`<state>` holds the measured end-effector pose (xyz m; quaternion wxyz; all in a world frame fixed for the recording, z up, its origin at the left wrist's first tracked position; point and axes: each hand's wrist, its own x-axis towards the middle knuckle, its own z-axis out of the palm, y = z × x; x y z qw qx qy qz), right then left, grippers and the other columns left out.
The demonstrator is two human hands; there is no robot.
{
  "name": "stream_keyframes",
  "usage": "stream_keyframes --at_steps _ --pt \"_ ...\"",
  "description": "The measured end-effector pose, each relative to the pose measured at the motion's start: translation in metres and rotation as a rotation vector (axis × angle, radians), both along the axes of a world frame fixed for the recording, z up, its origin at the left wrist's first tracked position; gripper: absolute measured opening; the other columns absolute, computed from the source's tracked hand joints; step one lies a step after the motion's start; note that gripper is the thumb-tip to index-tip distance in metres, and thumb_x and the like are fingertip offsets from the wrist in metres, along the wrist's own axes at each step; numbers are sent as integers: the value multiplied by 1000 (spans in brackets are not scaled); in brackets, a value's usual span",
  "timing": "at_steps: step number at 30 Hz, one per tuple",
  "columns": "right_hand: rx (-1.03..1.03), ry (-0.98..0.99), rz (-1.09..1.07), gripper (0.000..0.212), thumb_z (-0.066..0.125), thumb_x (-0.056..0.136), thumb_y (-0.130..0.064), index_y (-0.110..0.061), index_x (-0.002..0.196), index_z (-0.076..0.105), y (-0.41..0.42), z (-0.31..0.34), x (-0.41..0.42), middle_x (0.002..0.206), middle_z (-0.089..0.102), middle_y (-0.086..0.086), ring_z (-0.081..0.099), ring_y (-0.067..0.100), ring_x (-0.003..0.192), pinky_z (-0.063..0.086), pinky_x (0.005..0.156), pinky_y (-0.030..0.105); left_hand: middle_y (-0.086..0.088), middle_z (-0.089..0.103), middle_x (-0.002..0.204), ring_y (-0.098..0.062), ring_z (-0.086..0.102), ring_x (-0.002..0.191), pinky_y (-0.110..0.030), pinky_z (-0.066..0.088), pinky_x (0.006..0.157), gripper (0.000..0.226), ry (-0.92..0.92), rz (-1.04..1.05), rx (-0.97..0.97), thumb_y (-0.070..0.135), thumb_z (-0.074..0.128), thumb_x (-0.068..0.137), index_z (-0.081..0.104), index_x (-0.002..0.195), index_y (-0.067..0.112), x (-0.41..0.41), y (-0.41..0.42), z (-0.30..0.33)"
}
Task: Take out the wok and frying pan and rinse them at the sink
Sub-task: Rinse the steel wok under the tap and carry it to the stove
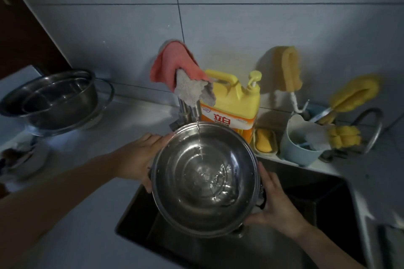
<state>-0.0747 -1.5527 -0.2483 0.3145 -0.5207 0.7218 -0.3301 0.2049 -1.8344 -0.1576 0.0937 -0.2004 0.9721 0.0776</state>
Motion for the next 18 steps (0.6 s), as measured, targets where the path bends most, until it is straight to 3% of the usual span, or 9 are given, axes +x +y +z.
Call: stream_keyframes --at_steps 2,5,8,12,15,18 --pt "-59 107 1 152 95 41 -53 -48 150 -11 -5 7 -4 145 15 -24 29 -4 134 36 112 33 6 32 139 -9 27 122 -16 22 101 150 117 65 -78 72 77 33 -2 151 25 11 10 -19" --pt "-146 342 68 147 90 47 -59 -40 153 -10 -9 21 -14 153 15 -8 29 16 142 39 112 41 -7 42 133 -18 35 116 -22 28 101 153 227 182 -135 72 77 29 11 149 5 15 33 -49" --pt "-232 579 126 143 91 52 -51 -33 155 -7 -10 32 -30 145 25 2 43 31 129 48 101 47 -17 46 129 -27 40 113 -34 39 98 144 357 268 -146 70 81 35 22 144 -5 9 57 -78" --pt "-377 793 115 140 93 52 -40 -24 156 2 1 46 -45 137 36 11 47 30 114 52 91 48 -20 42 130 -38 42 117 -48 43 98 124 496 388 -194 77 60 59 20 144 -4 -1 81 -108" --pt "-485 905 70 144 97 47 -26 -20 156 4 18 47 -48 133 40 14 46 29 105 52 85 45 -22 40 123 -42 44 111 -56 44 95 110 587 359 -332 76 51 66 25 137 -5 -8 93 -114" --pt "-584 942 20 123 88 65 -28 -19 156 6 38 43 -48 131 42 17 49 34 103 50 88 43 -22 39 118 -42 44 106 -55 45 93 98 668 278 -468 71 49 71 28 132 -3 -12 101 -108"
